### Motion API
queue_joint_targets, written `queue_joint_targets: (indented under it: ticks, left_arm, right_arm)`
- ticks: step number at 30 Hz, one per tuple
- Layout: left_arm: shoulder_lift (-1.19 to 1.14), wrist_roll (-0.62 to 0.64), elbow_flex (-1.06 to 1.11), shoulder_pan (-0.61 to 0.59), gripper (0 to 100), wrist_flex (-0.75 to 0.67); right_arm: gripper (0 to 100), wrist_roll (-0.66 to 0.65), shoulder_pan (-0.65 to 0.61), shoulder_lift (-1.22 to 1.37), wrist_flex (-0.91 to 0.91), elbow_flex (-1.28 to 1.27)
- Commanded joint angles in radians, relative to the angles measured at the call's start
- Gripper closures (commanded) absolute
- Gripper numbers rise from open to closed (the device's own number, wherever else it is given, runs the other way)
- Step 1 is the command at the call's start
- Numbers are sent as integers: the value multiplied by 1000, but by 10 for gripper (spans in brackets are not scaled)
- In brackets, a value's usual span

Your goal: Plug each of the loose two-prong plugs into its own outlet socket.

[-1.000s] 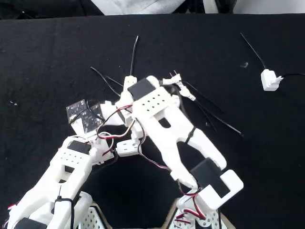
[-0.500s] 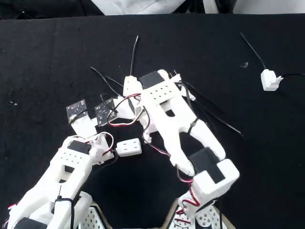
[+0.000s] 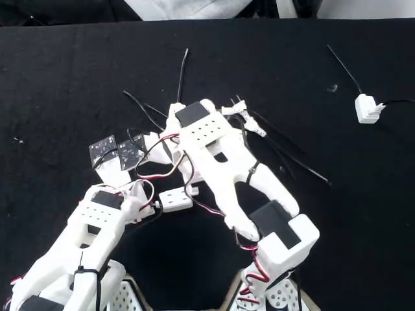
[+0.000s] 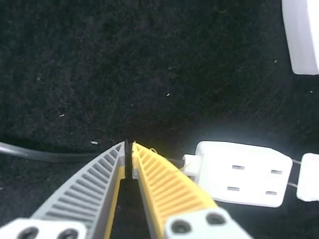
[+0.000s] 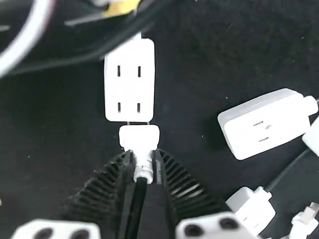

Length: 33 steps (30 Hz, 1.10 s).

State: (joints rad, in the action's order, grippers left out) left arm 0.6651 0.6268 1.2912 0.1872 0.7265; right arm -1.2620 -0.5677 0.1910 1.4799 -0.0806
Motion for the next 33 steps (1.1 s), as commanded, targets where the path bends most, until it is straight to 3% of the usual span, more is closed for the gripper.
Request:
queue_joint_targets:
  ticks: [1, 33]
  left_arm:
    - [-15, -3, -13, 2, 971, -18]
    - [-15, -3, -12, 2, 971, -18]
  right_arm:
    - [988, 21, -29, -13, -15, 58]
    - [988, 55, -55, -35, 12, 64]
